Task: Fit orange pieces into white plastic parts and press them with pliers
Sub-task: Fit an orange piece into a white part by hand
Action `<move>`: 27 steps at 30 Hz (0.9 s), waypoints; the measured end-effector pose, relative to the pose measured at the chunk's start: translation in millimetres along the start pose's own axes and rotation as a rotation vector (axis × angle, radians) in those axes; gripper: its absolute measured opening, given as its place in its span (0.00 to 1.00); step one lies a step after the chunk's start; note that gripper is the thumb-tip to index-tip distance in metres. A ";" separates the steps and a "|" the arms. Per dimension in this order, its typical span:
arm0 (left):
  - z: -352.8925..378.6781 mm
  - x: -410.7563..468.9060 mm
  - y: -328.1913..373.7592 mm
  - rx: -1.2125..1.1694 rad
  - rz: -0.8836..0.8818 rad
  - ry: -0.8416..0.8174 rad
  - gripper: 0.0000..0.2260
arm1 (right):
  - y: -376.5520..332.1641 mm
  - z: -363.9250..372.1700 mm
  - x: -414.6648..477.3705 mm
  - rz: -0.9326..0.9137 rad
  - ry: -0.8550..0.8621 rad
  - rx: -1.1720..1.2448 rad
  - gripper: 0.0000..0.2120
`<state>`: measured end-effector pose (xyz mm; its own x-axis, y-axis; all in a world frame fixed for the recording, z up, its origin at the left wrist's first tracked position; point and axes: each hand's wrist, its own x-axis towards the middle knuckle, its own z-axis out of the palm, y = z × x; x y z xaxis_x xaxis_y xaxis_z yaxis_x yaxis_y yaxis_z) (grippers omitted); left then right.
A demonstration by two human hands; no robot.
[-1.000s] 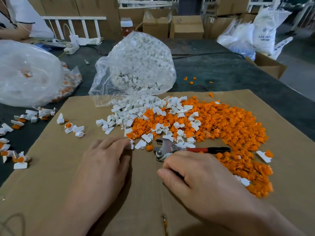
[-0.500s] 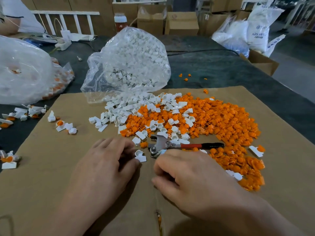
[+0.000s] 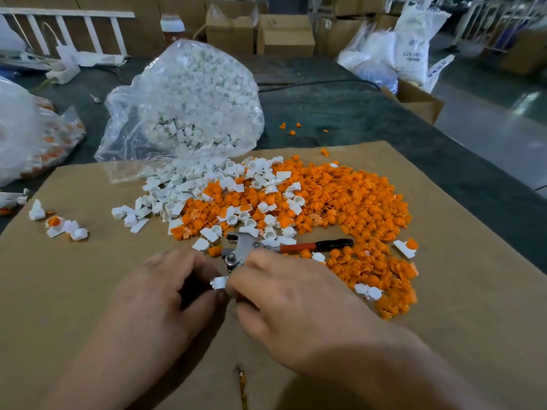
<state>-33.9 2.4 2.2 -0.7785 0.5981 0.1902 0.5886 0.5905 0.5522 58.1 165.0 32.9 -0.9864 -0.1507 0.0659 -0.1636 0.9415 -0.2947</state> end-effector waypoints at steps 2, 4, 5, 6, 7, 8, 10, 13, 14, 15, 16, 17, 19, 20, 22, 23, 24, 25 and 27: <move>0.2 -1.2 0.4 -0.122 -0.048 0.011 0.13 | 2.2 -1.7 -0.4 0.040 0.082 0.004 0.09; -0.2 -3.0 2.5 -0.181 -0.067 0.032 0.13 | 9.5 -5.2 -2.9 0.115 0.162 -0.046 0.09; -1.2 -3.5 4.7 -0.190 -0.079 0.047 0.13 | 15.0 -7.7 -4.5 0.165 0.197 -0.077 0.08; -2.0 -3.9 6.2 -0.202 -0.095 0.066 0.12 | 21.1 -11.0 -6.4 0.221 0.229 -0.110 0.08; -2.4 -3.7 6.5 -0.222 -0.113 0.084 0.12 | 27.2 -14.4 -8.1 0.276 0.250 -0.142 0.08; -2.7 -3.1 6.5 -0.250 -0.140 0.102 0.11 | 32.7 -17.2 -9.6 0.325 0.257 -0.168 0.08; -3.2 -1.5 4.1 -0.314 -0.213 0.127 0.11 | 39.9 -20.3 -12.0 0.385 0.224 -0.209 0.10; -3.9 -0.4 1.9 -0.395 -0.279 0.134 0.11 | 41.7 -20.5 -14.0 0.398 0.112 -0.279 0.13; -4.0 -0.4 2.1 -0.416 -0.287 0.137 0.11 | 41.6 -19.8 -14.2 0.388 0.090 -0.300 0.14; -3.7 -0.5 2.3 -0.439 -0.291 0.140 0.10 | 41.9 -19.0 -14.0 0.377 0.083 -0.317 0.14; -3.2 -0.6 2.7 -0.465 -0.296 0.141 0.11 | 42.3 -18.4 -13.7 0.366 0.088 -0.323 0.13; -2.8 -0.7 3.0 -0.496 -0.303 0.137 0.12 | 42.4 -17.5 -13.0 0.359 0.097 -0.316 0.13; -2.7 -0.4 3.8 -0.546 -0.322 0.110 0.13 | 41.2 -14.9 -11.4 0.336 0.103 -0.278 0.12; -2.9 -0.5 4.2 -0.555 -0.325 0.095 0.14 | 40.6 -13.2 -10.7 0.313 0.099 -0.263 0.11; -2.8 -0.7 4.0 -0.548 -0.318 0.086 0.14 | 40.1 -10.9 -9.8 0.272 0.085 -0.251 0.09; -2.6 -1.1 3.3 -0.534 -0.308 0.081 0.14 | 40.3 -10.8 -9.2 0.265 0.081 -0.237 0.09; -2.3 -1.4 3.0 -0.517 -0.297 0.073 0.13 | 40.9 -10.9 -8.8 0.264 0.076 -0.219 0.09; -2.0 -1.8 2.8 -0.502 -0.286 0.069 0.13 | 41.5 -11.4 -8.5 0.264 0.071 -0.203 0.08; -1.1 -2.2 1.8 -0.487 -0.263 0.067 0.14 | 42.1 -12.7 -8.2 0.266 0.061 -0.190 0.07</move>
<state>-31.3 1.5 3.7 -0.9069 0.4197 0.0378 0.2165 0.3872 0.8962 59.5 209.7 32.1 -0.9902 0.1207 0.0697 0.1113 0.9858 -0.1261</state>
